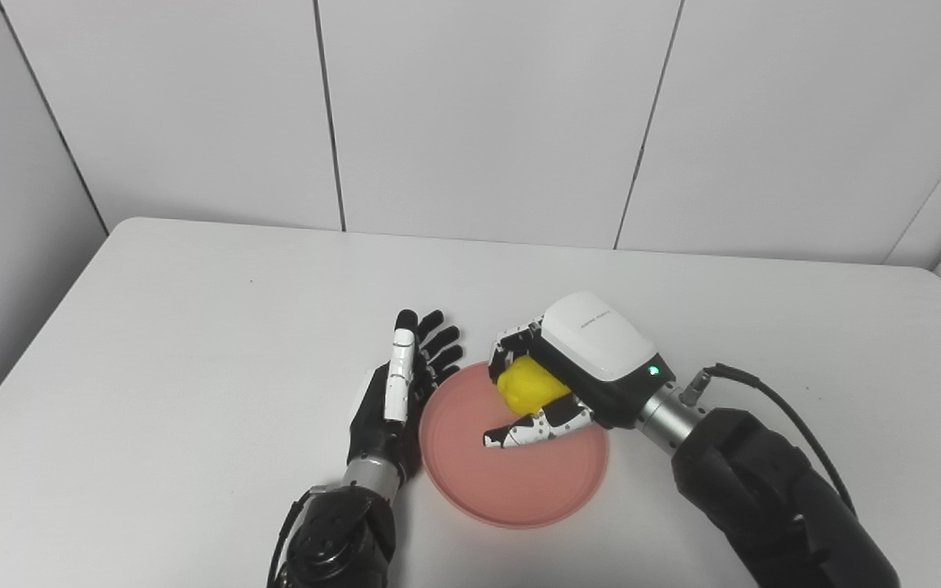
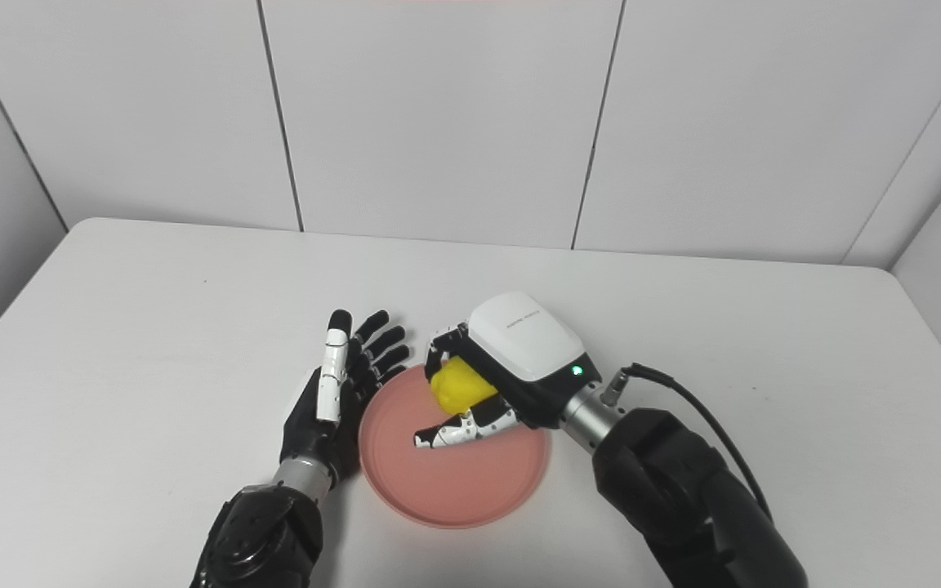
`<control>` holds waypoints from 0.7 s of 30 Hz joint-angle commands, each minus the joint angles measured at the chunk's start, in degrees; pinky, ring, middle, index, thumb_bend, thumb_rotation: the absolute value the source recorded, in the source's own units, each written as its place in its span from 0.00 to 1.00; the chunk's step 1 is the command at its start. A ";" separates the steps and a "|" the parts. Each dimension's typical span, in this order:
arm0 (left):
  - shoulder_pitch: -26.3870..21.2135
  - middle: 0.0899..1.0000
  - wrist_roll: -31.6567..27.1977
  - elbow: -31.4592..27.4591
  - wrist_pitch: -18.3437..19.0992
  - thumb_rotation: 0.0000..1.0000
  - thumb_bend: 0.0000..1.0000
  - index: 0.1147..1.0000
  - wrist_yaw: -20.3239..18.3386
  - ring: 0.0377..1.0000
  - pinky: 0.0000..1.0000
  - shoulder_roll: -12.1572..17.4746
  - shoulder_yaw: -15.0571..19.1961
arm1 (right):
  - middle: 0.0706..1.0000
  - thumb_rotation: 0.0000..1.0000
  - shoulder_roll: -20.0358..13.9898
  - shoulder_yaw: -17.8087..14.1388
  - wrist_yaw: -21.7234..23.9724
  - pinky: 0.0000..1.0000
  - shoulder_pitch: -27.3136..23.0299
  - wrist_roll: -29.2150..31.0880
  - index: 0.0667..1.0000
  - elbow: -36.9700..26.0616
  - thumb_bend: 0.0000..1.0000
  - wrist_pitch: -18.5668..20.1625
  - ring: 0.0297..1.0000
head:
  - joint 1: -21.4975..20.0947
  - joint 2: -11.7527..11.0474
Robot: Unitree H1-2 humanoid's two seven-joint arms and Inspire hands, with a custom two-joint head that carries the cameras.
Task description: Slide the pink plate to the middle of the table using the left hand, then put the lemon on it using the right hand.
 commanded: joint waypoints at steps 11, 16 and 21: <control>0.76 0.86 0.53 0.93 2.81 1.00 0.69 0.84 0.99 0.88 0.91 -0.56 -0.18 | 0.32 0.47 0.69 1.96 -0.21 0.22 -0.01 -2.04 0.45 2.17 0.50 -3.91 0.26 | -1.01 0.55; 0.75 0.85 0.24 1.04 2.80 1.00 0.68 0.84 0.66 0.88 0.92 -0.36 -0.10 | 0.32 0.51 0.86 3.35 -1.23 0.23 -0.69 -4.32 0.45 5.44 0.49 -5.77 0.27 | -1.26 0.54; 0.84 0.86 -0.19 0.94 2.80 1.00 0.68 0.85 0.50 0.88 0.94 -0.38 0.01 | 0.35 0.48 1.14 3.98 -1.39 0.24 -1.18 -4.95 0.50 8.02 0.49 -7.22 0.29 | -1.70 0.39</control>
